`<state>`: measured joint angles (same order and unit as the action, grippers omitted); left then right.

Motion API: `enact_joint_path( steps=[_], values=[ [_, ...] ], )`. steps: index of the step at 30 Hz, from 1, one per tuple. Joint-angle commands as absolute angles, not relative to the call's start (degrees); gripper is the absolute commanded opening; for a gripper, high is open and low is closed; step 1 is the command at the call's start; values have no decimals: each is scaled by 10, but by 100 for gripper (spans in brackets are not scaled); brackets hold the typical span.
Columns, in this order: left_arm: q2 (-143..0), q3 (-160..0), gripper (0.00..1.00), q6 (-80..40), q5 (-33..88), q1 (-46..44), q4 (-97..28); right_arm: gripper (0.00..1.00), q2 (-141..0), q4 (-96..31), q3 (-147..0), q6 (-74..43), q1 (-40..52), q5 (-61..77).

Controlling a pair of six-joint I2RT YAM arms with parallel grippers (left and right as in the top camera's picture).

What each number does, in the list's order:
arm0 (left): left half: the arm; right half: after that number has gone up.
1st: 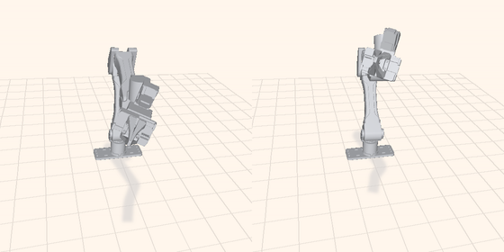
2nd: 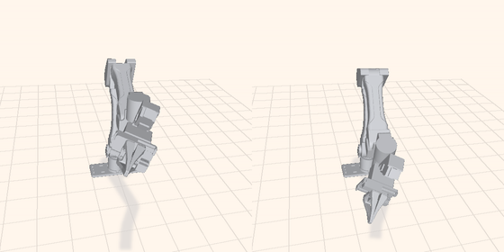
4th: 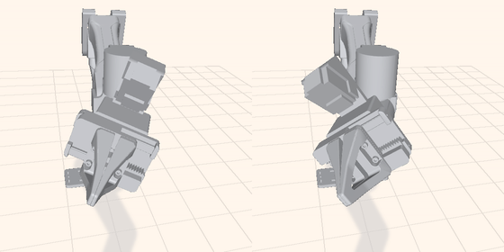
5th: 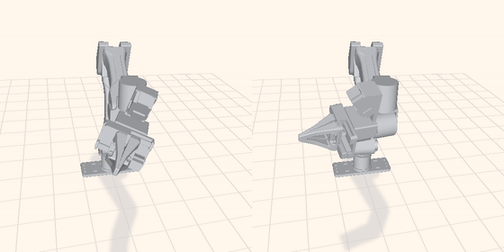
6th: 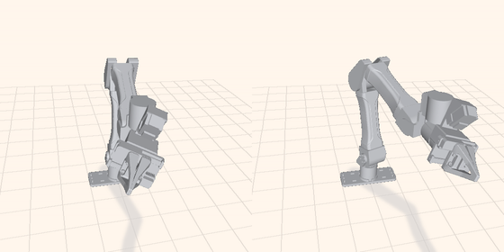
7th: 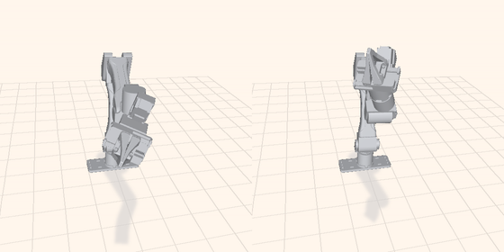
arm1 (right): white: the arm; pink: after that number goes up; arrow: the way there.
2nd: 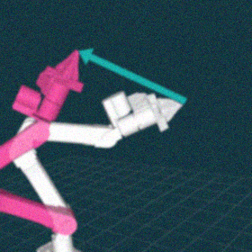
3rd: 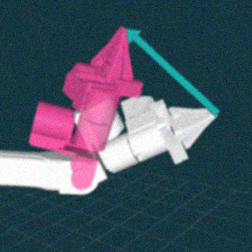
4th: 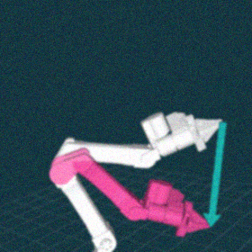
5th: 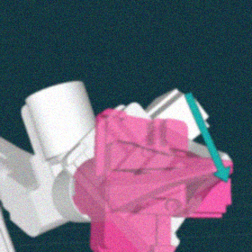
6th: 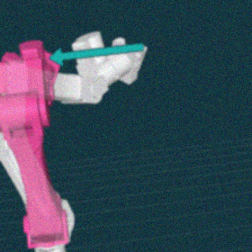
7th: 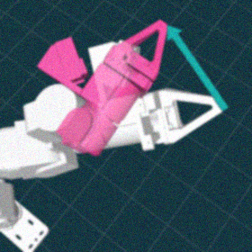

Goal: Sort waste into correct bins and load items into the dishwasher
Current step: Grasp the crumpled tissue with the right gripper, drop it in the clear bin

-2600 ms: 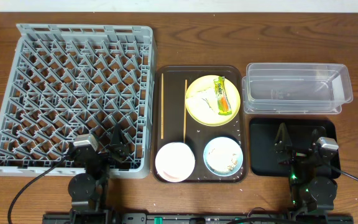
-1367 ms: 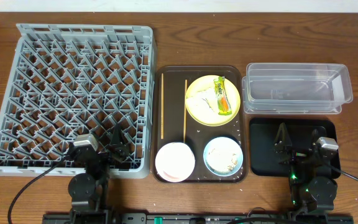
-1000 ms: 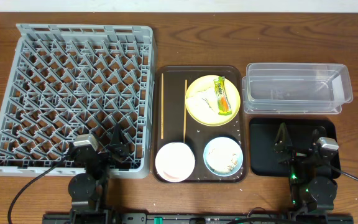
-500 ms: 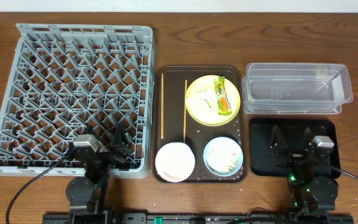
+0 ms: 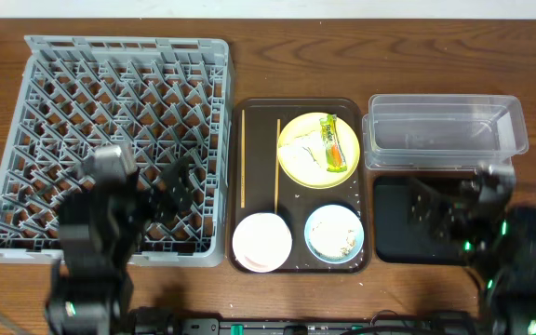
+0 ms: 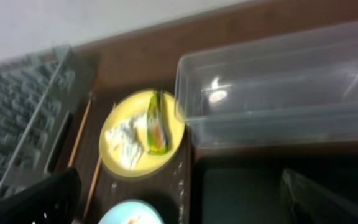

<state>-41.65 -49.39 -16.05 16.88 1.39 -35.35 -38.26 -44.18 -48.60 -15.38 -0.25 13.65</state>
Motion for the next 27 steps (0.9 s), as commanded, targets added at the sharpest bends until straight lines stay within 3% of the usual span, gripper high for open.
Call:
enact_joint_path(
  steps=[1, 6, 12, 13, 18, 21, 24, 27],
  values=[
    [-508, -603, 95, -151, 195, 12, -439, 99, -498, -520, -599, -125, -4, 168],
    [-583, -686, 95, -151, 199, 12, -531, 99, -630, -587, -719, -128, -4, 237],
    [-587, -688, 95, -153, 286, 12, -547, 99, -707, -516, -738, -124, 11, 343],
    [-587, -688, 100, -153, 298, 12, -546, 98, -718, -509, -738, -124, 27, 332],
    [-586, -693, 98, -124, 308, -4, -544, 94, -776, -506, -748, -124, 152, 184],
    [-585, -693, 98, -119, 287, -29, -548, 86, -833, -481, -749, -129, 242, 80],
    [-585, -693, 98, -119, 278, -46, -562, 77, -884, -450, -749, -155, 286, 14],
    [-585, -693, 98, -119, 279, -50, -581, 76, -936, -410, -749, -191, 307, -43]
  ],
)
